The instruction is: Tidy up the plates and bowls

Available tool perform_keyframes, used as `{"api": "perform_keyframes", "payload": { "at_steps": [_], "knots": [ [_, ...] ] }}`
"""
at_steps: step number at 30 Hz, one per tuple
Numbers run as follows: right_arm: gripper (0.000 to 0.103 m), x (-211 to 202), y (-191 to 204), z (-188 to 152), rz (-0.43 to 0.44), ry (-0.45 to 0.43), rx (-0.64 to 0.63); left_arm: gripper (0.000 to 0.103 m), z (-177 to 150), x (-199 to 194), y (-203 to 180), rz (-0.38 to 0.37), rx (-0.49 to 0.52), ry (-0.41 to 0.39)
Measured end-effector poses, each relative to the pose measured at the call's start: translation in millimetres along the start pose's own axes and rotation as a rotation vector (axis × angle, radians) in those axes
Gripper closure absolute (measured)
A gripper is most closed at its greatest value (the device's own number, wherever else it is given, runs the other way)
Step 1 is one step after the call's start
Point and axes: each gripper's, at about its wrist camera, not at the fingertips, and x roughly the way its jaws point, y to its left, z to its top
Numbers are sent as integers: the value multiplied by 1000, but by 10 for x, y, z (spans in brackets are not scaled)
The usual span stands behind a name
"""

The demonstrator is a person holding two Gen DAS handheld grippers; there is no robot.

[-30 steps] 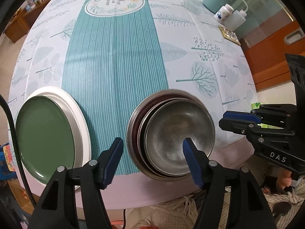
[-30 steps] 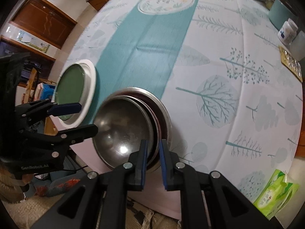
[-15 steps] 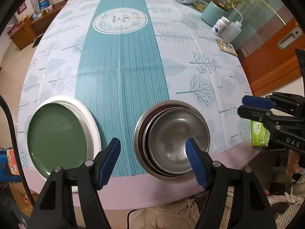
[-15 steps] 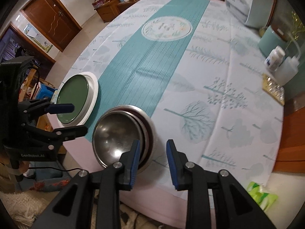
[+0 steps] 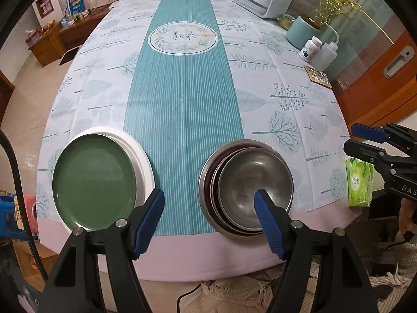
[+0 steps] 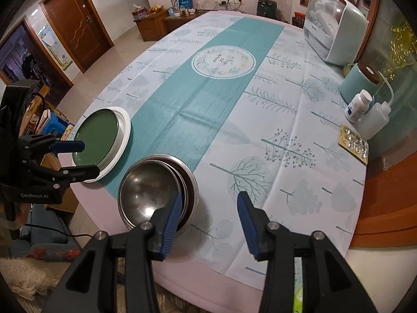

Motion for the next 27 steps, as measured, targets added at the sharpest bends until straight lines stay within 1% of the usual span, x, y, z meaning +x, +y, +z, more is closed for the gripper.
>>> {"api": "perform_keyframes", "payload": {
  "at_steps": [6, 9, 11, 14, 19, 22, 27],
  "knots": [
    [58, 151, 27, -113, 32, 6, 48, 33, -52, 112, -6, -13, 3, 21],
    [58, 257, 64, -183, 23, -4, 72, 33, -56, 198, 14, -15, 14, 22],
    [58, 344, 87, -238, 1, -10, 95, 33, -54, 263, 26, -23, 25, 27],
    [58, 471, 108, -297, 0, 10, 141, 33, -49, 376, 41, -31, 48, 40],
    [58, 610, 129, -385, 64, 39, 276, 33, -48, 565, 100, -73, 69, 76],
    [58, 659, 167, -400, 52, 54, 303, 33, -66, 714, 121, -108, 71, 113],
    [58, 722, 189, -418, 49, 75, 347, 33, -52, 879, 134, -143, 66, 148]
  ]
}}
